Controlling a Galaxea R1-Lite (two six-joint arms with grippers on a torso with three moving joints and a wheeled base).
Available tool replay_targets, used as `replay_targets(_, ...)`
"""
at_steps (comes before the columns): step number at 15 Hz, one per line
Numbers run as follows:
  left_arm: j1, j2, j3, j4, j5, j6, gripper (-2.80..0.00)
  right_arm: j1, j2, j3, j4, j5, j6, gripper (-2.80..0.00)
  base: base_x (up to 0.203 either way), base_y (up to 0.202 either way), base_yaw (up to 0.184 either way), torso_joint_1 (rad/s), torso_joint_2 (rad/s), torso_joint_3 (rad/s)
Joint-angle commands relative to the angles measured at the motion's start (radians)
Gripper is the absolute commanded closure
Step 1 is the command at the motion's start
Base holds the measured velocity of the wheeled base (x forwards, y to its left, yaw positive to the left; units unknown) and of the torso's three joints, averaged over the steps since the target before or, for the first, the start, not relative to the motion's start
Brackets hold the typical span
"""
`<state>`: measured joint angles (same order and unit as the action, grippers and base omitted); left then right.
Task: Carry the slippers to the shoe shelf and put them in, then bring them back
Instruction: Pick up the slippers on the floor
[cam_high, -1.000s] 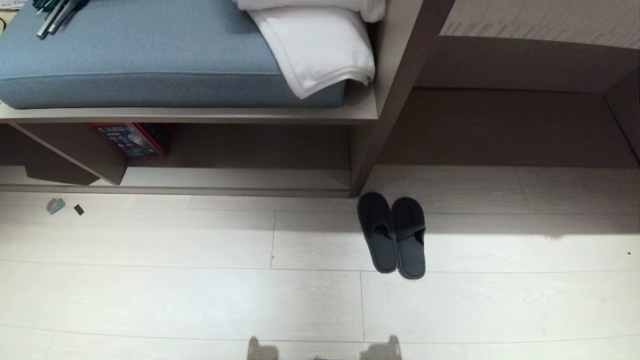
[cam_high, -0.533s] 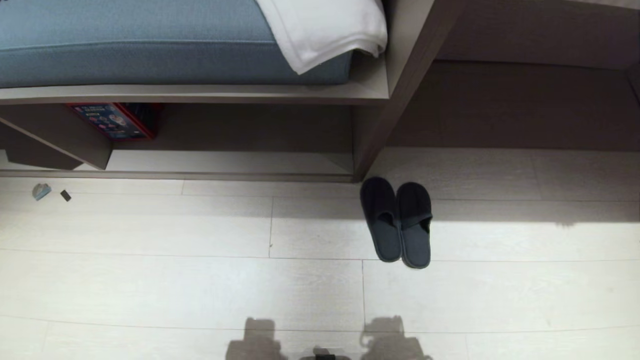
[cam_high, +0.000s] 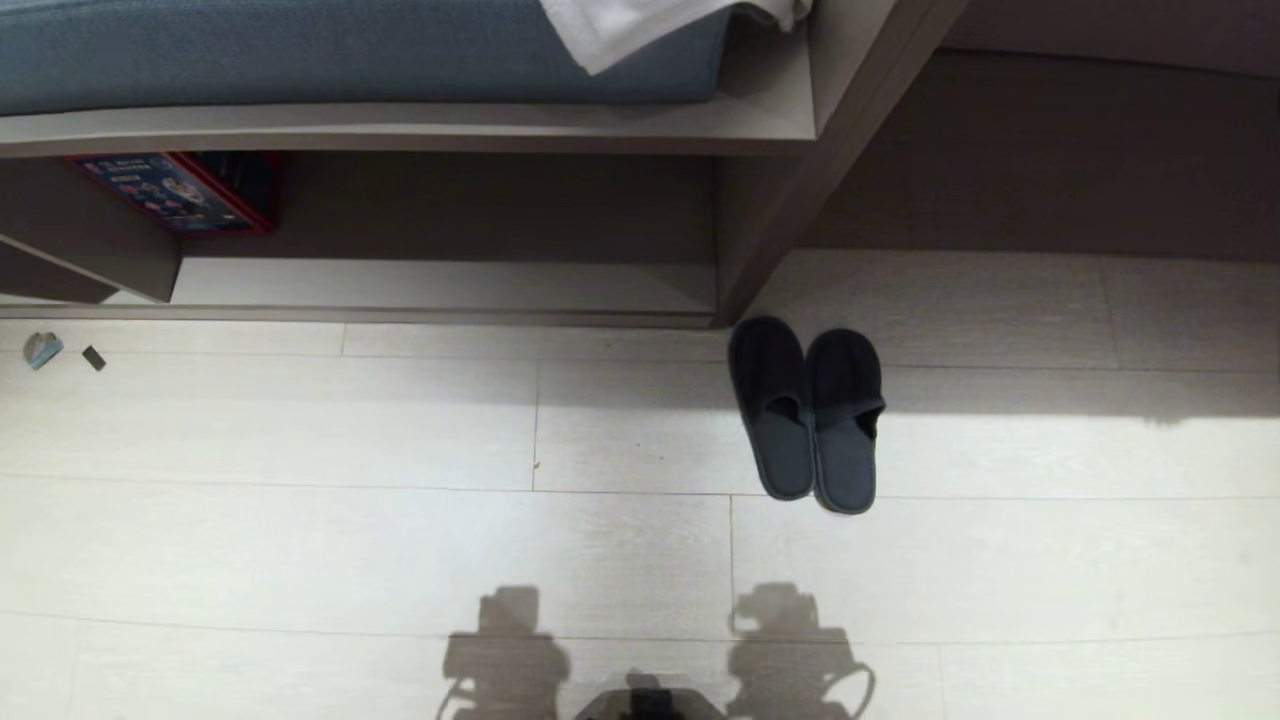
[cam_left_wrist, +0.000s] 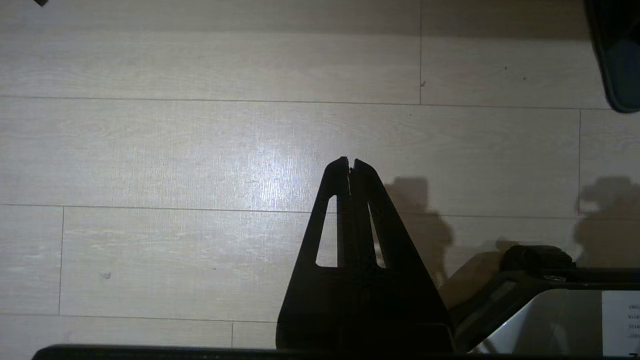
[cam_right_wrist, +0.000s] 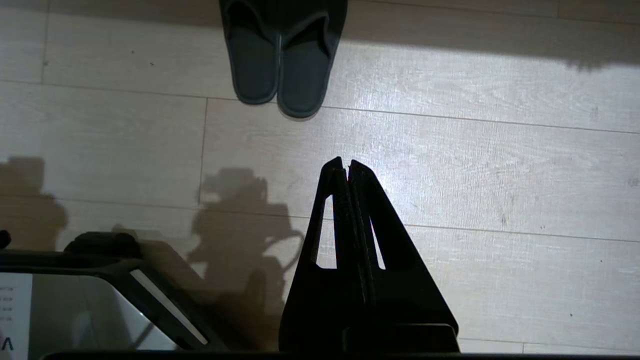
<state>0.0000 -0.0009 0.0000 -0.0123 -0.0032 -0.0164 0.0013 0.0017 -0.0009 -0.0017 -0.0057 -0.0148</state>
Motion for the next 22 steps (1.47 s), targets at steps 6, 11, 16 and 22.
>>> replay_targets(6,0.000,0.001,0.005,0.000,0.000,0.000,0.00,0.000,0.000,-0.001,0.000,0.001,-0.001,0.00,0.000,0.000,0.000,0.002,0.00,-0.195)
replay_targets(11,0.000,0.001,0.005,0.000,0.000,0.000,0.00,0.000,0.000,0.000,0.000,0.001,-0.001,0.00,0.000,0.000,0.000,0.002,0.00,-0.197)
replay_targets(16,0.000,0.001,0.005,0.000,0.000,0.000,0.00,0.000,0.000,0.000,0.000,0.001,0.001,0.00,0.000,0.000,0.000,0.002,0.00,-0.198)
replay_targets(22,0.000,0.001,0.006,-0.006,0.000,-0.002,0.00,0.000,0.000,0.000,0.000,0.001,0.001,0.00,0.000,0.000,0.000,0.002,0.00,-0.198)
